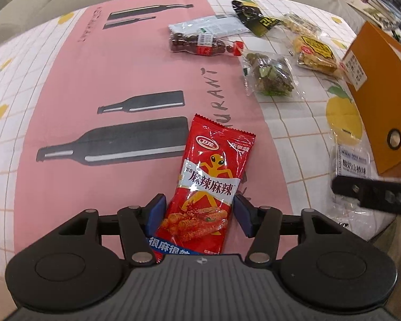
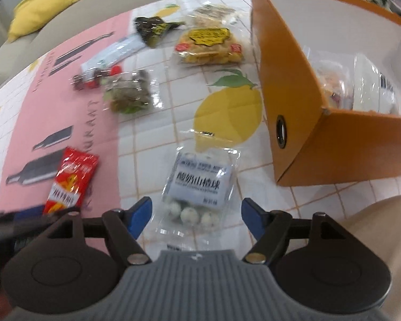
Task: Organize snacks
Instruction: 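Grasp the red spicy strip packet with the left tool while the right tool grasps the yogurt ball packet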
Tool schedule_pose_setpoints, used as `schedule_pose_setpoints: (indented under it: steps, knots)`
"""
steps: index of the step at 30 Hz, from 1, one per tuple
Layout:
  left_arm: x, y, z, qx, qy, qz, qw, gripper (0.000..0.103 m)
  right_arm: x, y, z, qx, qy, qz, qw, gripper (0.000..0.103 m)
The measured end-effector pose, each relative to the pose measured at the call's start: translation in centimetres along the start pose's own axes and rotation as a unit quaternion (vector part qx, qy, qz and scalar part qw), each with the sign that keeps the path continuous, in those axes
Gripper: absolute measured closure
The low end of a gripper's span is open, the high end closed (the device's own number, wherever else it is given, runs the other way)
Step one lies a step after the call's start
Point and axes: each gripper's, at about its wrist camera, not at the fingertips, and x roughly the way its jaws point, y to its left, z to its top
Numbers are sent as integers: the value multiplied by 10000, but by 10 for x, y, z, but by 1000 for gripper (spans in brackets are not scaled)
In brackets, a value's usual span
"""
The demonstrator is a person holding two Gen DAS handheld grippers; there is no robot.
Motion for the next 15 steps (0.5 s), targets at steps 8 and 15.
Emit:
schedule_pose_setpoints:
  steps: [8, 15]
  knots:
    - [4, -7, 3, 276, -152, 32, 9995, 35, 17, 15, 1, -528, -137, -291, 9981, 37]
    - [0, -5, 6, 121, -243, 29, 9996, 59, 15, 17, -3, -909, -268, -219, 9953, 42]
